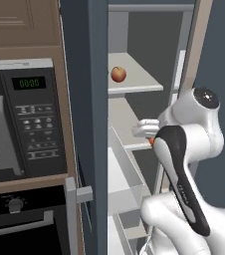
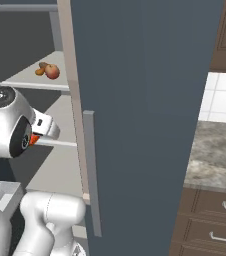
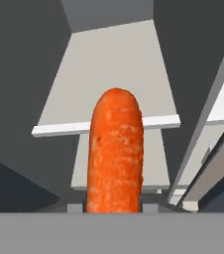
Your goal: Take the peach, carrot, and mushroom from the freezer and place them in the bowl on the counter.
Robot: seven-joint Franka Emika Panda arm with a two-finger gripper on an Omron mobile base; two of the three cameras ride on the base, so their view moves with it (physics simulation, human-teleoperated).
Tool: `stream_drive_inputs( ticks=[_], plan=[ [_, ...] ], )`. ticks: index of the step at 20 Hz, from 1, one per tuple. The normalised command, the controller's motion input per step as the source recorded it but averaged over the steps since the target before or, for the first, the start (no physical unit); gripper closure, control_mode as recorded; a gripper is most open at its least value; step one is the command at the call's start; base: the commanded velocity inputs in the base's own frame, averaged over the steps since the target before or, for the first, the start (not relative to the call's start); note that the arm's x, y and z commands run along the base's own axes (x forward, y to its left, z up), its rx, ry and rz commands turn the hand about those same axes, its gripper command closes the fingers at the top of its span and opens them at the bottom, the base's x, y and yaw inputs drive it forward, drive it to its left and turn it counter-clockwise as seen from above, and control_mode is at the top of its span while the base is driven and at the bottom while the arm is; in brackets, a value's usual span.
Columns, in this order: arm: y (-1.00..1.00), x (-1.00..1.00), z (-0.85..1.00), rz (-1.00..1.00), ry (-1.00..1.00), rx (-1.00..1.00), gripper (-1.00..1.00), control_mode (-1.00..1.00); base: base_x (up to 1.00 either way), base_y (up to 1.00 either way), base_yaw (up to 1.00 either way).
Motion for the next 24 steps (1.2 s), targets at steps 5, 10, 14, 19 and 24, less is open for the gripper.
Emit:
stream_drive_inputs(
  ticks=[5, 10, 14, 19, 24],
  plan=[
    [-0.26, -1.00, 0.17, -0.09, 0.06, -0.10, 1.00, -1.00, 0.00, 0.00, 0.00],
    [-0.10, -0.20, -0.02, -0.05, 0.00, 0.00, 1.00, 1.00, -0.80, -0.66, -0.27],
    [0.00, 0.00, 0.00, 0.00, 0.00, 0.00, 1.00, 1.00, -0.36, -1.00, -0.44],
    [0.00, 0.00, 0.00, 0.00, 0.00, 0.00, 1.00, 1.00, -0.07, -1.00, -0.47],
    [0.00, 0.00, 0.00, 0.00, 0.00, 0.00, 1.00, 1.00, 0.28, -1.00, -0.61]
  ],
)
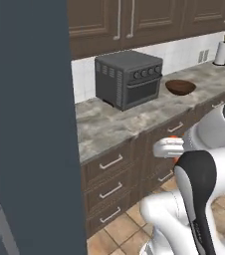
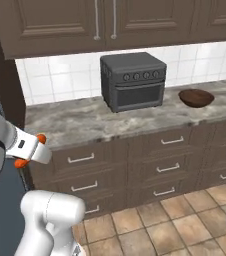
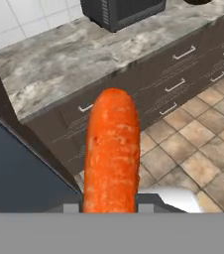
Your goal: Take the peach, carrot, and mushroom from the freezer and place them in the bowl on the counter.
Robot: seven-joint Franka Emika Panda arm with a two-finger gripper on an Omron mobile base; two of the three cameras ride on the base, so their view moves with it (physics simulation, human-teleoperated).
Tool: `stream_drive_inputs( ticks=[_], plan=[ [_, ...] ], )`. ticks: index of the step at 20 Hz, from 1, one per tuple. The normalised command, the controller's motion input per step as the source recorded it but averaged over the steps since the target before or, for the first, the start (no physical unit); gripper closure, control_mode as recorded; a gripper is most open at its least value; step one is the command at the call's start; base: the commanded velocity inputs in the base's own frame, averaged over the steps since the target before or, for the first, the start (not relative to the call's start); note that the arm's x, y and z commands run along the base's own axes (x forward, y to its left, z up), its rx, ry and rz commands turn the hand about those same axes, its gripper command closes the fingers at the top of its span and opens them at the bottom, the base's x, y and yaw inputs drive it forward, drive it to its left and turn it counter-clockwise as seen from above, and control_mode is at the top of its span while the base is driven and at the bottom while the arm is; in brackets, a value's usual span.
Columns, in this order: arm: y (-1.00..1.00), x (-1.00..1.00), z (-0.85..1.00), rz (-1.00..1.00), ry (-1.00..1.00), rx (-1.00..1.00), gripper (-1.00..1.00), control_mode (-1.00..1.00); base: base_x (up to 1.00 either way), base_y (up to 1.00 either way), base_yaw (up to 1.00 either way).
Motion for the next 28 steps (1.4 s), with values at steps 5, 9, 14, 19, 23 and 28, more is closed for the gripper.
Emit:
stream_drive_inputs(
  ticks=[5, 9, 14, 19, 23, 28],
  plan=[
    [0.00, 0.00, 0.00, 0.00, 0.00, 0.00, 1.00, 1.00, 0.91, -1.00, -0.38],
    [0.00, 0.00, 0.00, 0.00, 0.00, 0.00, 1.00, 1.00, 1.00, -0.80, -0.01],
    [0.00, 0.00, 0.00, 0.00, 0.00, 0.00, 1.00, 1.00, 1.00, -0.90, 0.12],
    [0.00, 0.00, 0.00, 0.00, 0.00, 0.00, 1.00, 1.00, 1.00, -0.88, 0.18],
    [0.00, 0.00, 0.00, 0.00, 0.00, 0.00, 1.00, 1.00, 1.00, -0.58, 0.19],
    [0.00, 0.00, 0.00, 0.00, 0.00, 0.00, 1.00, 1.00, 1.00, -0.30, 0.25]
  ],
)
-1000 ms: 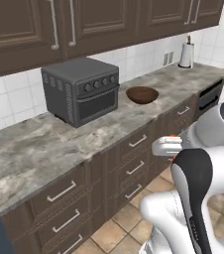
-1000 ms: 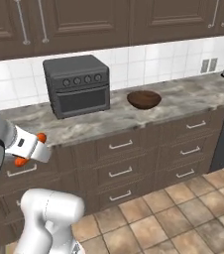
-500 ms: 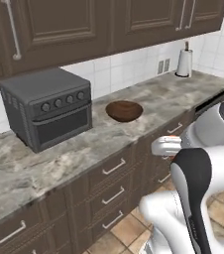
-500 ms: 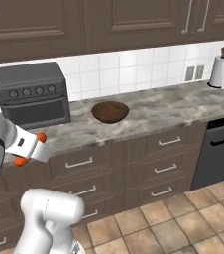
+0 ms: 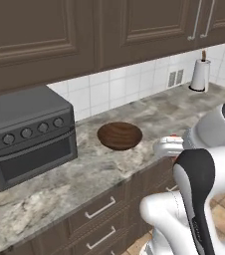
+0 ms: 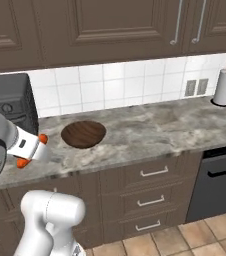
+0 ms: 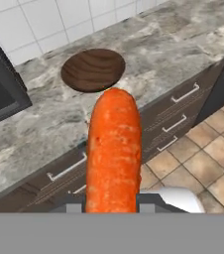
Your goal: Take the peach, carrot, and mushroom from the freezer and place them in the bowl on the counter.
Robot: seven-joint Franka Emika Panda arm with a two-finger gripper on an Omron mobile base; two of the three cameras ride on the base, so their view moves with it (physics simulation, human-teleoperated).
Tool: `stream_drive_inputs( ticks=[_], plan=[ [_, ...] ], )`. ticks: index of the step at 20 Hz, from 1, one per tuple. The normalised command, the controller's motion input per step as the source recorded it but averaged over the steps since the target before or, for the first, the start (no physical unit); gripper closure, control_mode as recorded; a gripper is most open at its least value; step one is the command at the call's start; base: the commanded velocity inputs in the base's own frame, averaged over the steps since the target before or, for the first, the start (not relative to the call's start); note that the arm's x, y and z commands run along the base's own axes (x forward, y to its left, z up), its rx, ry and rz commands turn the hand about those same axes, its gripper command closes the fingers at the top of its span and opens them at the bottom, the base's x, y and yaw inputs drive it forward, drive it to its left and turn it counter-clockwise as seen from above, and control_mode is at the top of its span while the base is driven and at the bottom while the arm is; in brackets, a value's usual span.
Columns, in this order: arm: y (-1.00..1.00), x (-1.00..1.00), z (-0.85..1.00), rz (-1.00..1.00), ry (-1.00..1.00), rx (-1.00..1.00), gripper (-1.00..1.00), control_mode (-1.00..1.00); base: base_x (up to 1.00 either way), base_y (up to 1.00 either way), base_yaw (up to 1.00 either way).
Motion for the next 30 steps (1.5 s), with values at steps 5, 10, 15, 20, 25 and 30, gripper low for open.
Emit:
stream_drive_inputs(
  ticks=[5, 10, 15, 20, 25, 30],
  plan=[
    [0.00, 0.00, 0.00, 0.00, 0.00, 0.00, 1.00, 1.00, 1.00, -0.16, 0.22],
    [-0.06, 1.00, -0.38, 0.15, 0.02, -0.01, 1.00, -1.00, 0.00, 0.00, 0.00],
    [-0.08, 1.00, -0.48, 0.07, 0.06, -0.02, 1.00, -1.00, 0.00, 0.00, 0.00],
    [0.00, 1.00, -0.33, 0.00, 0.00, -0.10, 1.00, -1.00, 0.00, 0.00, 0.00],
    [0.02, 1.00, -0.52, 0.00, 0.01, -0.08, 1.00, -1.00, 0.00, 0.00, 0.00],
    [0.01, 1.00, -0.55, 0.00, 0.02, -0.02, 1.00, -1.00, 0.00, 0.00, 0.00]
  ],
)
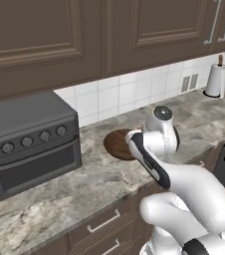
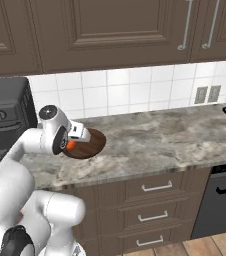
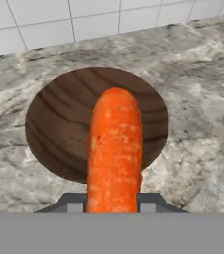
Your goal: Take the peach, carrot, and mushroom from the freezer and place them in the bowl on the counter.
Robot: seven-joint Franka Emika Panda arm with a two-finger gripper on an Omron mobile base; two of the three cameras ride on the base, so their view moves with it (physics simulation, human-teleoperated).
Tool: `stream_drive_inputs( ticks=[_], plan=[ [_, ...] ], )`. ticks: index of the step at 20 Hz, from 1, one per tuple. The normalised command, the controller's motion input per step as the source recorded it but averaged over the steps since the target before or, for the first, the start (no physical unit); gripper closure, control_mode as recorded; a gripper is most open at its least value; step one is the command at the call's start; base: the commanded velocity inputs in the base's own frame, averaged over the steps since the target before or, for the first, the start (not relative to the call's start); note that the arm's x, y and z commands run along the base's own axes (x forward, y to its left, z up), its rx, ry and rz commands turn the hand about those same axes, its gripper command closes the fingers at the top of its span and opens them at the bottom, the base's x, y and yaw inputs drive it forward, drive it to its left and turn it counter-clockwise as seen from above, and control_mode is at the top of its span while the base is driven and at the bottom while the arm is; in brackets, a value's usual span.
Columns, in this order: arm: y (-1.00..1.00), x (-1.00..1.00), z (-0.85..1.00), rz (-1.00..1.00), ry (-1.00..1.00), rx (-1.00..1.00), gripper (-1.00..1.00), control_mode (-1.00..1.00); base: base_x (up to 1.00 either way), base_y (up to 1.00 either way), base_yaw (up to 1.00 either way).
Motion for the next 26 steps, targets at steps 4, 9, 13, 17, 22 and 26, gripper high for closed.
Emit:
stream_drive_inputs(
  ticks=[4, 9, 13, 17, 22, 26],
  plan=[
    [0.01, 0.93, -0.41, 0.00, 0.02, 0.00, 1.00, -1.00, 0.00, 0.00, 0.00],
    [0.01, 0.81, -0.43, 0.00, 0.01, 0.00, -1.00, -1.00, 0.00, 0.00, 0.00],
    [0.00, 0.45, -0.06, 0.00, 0.00, -0.01, -1.00, -1.00, 0.00, 0.00, 0.00],
    [0.00, 0.17, 0.11, 0.00, 0.00, 0.00, -1.00, -1.00, 0.00, 0.00, 0.00],
    [-0.08, -0.88, 0.87, -0.02, -0.02, 0.01, -1.00, -1.00, 0.00, 0.00, 0.00],
    [-0.13, -1.00, 0.74, -0.08, 0.02, 0.05, -1.00, -1.00, 0.00, 0.00, 0.00]
  ],
)
